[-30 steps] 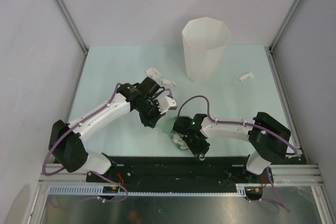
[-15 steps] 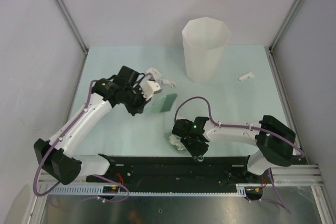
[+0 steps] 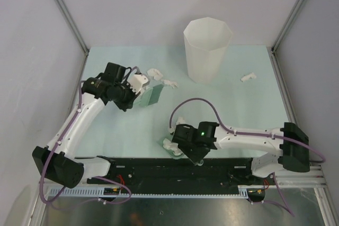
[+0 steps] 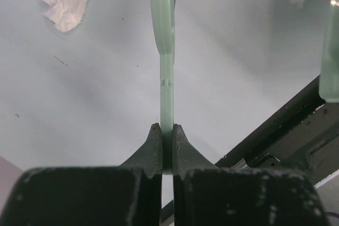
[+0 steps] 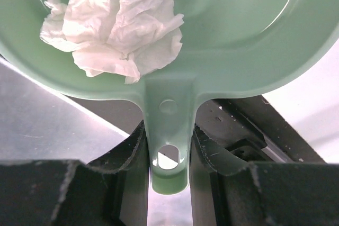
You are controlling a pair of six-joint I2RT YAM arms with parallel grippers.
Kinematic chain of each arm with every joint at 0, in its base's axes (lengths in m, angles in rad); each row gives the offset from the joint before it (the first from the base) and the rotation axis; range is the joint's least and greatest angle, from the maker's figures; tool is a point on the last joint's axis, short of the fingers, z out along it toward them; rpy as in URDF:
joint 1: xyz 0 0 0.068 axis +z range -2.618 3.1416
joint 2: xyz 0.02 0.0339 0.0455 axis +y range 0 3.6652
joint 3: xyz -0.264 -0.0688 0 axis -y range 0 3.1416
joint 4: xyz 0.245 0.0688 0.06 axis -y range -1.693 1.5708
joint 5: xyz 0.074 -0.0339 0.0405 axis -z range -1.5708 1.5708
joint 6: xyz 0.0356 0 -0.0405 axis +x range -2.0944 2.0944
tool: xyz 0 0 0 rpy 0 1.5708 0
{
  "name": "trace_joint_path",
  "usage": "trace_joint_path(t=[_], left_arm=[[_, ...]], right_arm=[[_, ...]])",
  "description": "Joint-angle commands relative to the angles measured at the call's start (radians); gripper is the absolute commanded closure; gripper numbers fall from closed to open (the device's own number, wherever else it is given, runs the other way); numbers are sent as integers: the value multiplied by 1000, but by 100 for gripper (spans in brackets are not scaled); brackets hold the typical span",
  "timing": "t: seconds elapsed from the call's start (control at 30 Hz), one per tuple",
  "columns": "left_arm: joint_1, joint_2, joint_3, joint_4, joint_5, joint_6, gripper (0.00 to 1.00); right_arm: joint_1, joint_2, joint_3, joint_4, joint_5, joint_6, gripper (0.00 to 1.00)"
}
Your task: Sweep away the paper scraps from the table
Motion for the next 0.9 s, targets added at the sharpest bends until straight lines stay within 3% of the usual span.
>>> trace_joint_path(t=[0.0, 0.17, 0.33, 0.7, 0.77, 0.87], left_arm=[[35, -10, 29, 23, 18, 25, 100], [64, -8, 5, 37, 27, 30, 100], [69, -7, -21, 53, 38, 31, 100], [72, -16, -54, 68, 6, 46, 100], [74, -19, -58, 69, 0, 48, 100], [74, -22, -63, 74, -6, 51, 100]], right_arm=[[-17, -84, 125, -67, 32, -52, 100], [-103, -69, 315, -196, 124, -143, 100], [-342, 3, 544, -267, 274, -275, 100], [-709, 434, 1405, -400, 604, -535, 100], [-762, 471, 1457, -380, 674, -638, 100], [-782, 485, 1410, -199, 825, -794, 100]])
